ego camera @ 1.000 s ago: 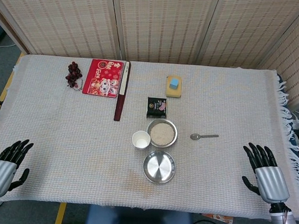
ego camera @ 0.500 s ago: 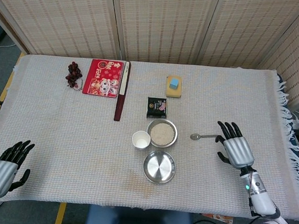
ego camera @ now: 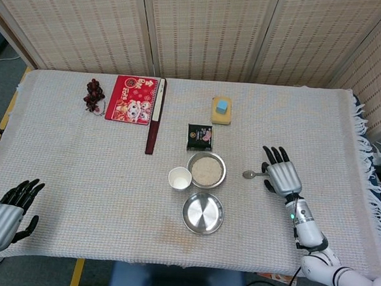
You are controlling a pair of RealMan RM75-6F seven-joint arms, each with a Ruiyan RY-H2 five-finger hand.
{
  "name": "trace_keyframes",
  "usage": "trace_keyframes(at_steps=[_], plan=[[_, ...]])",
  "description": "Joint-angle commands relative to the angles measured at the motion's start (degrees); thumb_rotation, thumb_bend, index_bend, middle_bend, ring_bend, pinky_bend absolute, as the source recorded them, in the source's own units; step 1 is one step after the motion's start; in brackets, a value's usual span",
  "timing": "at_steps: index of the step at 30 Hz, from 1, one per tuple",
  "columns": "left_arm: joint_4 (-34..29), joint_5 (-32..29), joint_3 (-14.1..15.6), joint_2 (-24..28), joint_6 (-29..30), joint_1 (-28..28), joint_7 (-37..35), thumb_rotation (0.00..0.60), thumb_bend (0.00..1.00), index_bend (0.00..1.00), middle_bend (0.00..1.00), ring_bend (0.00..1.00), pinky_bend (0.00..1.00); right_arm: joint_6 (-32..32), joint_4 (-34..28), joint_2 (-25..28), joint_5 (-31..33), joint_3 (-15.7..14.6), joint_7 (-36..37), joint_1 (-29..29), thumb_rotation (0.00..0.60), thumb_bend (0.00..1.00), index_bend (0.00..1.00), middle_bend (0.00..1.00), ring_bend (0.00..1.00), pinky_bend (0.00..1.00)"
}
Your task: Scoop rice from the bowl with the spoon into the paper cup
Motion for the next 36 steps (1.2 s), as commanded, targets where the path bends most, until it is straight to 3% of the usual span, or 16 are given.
trace_keyframes(at_steps=[1, 14, 36], plan=[[-0.01, -0.08, -0.04, 0.01, 0.01, 0.00, 0.00, 0.600, 0.48, 0.00, 0.00, 0.00, 0.15, -1.44, 2.76, -1.93, 0.70, 0.01, 0.56, 1.54, 0.600, 0.27, 0.48, 0.00, 0.00, 0.00], [0.14, -0.08, 0.01, 0.12, -0.06, -0.11, -0.43, 0.600, 0.48, 0.00, 0.00, 0.00, 0.15, -3.57, 9.01, -5.69, 2.23, -0.52, 0.94, 3.69, 0.600, 0.28, 0.51, 0.00, 0.00, 0.00], [-0.22, 0.09, 0.34, 0.62, -0.36, -0.27, -1.28, 0.600, 0.48, 0.00, 0.00, 0.00, 0.15, -6.15, 10.00, -6.30, 4.68, -0.69, 2.22, 4.74, 0.600, 0.29, 0.54, 0.00, 0.00, 0.00]])
